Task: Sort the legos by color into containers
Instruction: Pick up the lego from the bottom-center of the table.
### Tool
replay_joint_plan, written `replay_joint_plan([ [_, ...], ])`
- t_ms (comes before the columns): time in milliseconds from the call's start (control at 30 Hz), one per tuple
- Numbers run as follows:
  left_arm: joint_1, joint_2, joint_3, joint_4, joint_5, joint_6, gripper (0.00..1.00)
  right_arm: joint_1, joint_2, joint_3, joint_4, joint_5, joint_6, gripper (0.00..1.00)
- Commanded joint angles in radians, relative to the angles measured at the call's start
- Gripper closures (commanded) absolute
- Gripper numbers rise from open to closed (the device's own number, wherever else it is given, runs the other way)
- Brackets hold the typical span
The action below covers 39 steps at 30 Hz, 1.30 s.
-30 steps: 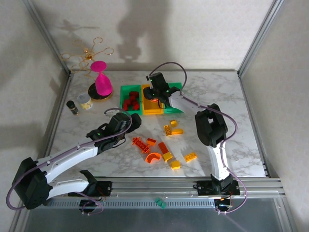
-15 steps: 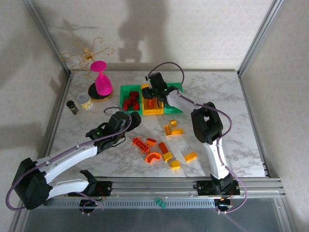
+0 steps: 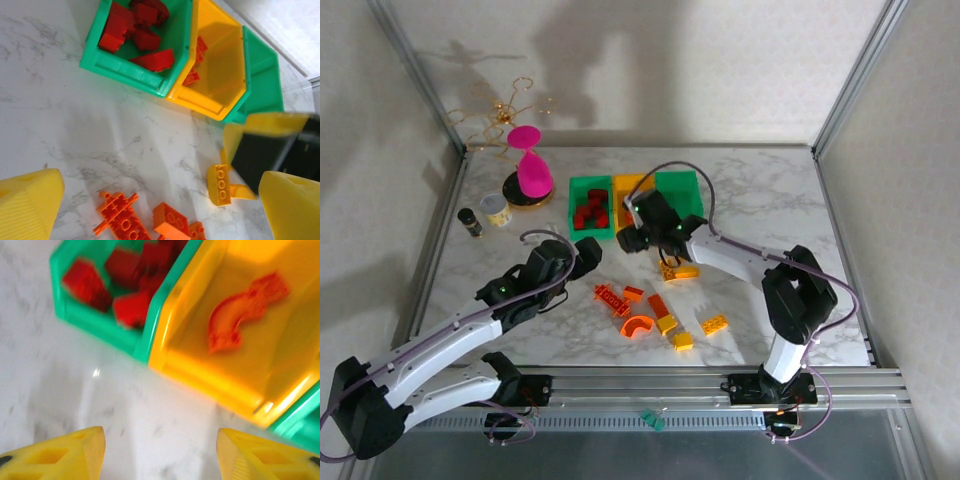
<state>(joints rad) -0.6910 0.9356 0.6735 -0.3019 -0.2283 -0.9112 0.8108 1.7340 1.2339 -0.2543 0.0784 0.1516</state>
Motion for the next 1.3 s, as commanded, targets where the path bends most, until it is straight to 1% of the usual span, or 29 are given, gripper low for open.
replay_joint_plan([
  [0,0.007,-0.035,-0.037,-0.073,0.012,-0.022,0.00,0.041,-0.066,-0.104,-0.043,0.012,0.035,0.38],
  [67,0.005,-0.050,-0.055,-0.078,0.018,-0.033,0.00,0.079,-0.108,-0.174,-0.026,0.005,0.030,0.37],
  [133,0.006,-0.064,-0.072,-0.074,0.023,-0.039,0.00,0.110,-0.140,-0.232,-0.011,-0.028,0.016,0.36],
  [200,0.005,-0.070,-0.081,-0.078,0.022,-0.046,0.00,0.135,-0.151,-0.275,0.003,-0.034,0.015,0.34],
  [300,0.006,-0.075,-0.088,-0.086,0.014,-0.056,0.00,0.145,-0.137,-0.320,0.012,-0.028,0.022,0.31],
  [433,0.006,-0.086,-0.099,-0.083,0.007,-0.062,0.00,0.150,-0.106,-0.340,0.042,-0.035,0.011,0.29],
  [633,0.006,-0.087,-0.095,-0.090,0.002,-0.062,0.00,0.151,-0.042,-0.302,0.064,-0.037,-0.016,0.30],
  [967,0.008,-0.090,-0.093,-0.096,-0.008,-0.062,0.00,0.151,0.031,-0.269,0.088,-0.038,-0.048,0.41],
  [1067,0.007,-0.090,-0.092,-0.097,-0.009,-0.063,0.00,0.151,0.042,-0.265,0.096,-0.054,-0.054,0.43],
  [1167,0.007,-0.087,-0.088,-0.099,-0.013,-0.063,0.00,0.150,0.046,-0.261,0.093,-0.044,-0.055,0.47],
  [1267,0.007,-0.084,-0.082,-0.100,-0.013,-0.063,0.00,0.149,0.040,-0.260,0.098,-0.045,-0.054,0.56],
])
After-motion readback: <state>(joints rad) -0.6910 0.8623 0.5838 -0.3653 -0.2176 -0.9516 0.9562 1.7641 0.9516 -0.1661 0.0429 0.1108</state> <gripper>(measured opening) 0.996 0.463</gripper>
